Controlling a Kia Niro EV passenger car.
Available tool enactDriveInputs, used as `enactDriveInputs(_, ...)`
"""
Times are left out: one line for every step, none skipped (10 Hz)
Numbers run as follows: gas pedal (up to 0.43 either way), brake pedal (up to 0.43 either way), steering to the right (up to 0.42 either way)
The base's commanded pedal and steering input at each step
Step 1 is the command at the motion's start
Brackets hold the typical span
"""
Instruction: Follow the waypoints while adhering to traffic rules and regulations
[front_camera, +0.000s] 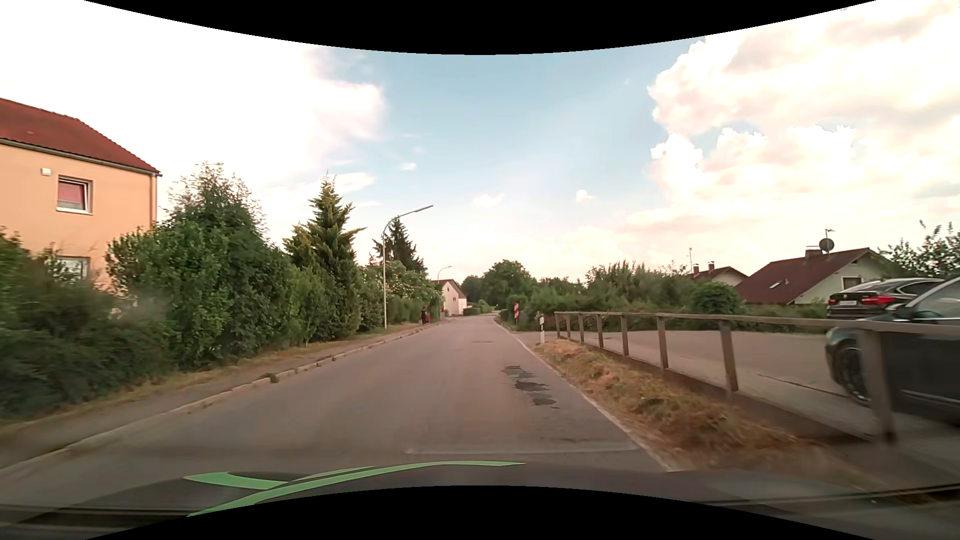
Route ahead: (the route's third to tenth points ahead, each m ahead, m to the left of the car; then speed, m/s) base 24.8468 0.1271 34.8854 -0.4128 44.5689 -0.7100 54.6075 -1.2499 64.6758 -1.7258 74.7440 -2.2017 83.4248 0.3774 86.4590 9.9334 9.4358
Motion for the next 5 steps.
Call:
enactDriveInputs(0.11, 0.0, -0.004)
enactDriveInputs(0.087, 0.0, -0.004)
enactDriveInputs(0.067, 0.0, -0.003)
enactDriveInputs(0.067, 0.0, -0.003)
enactDriveInputs(0.059, 0.0, -0.003)
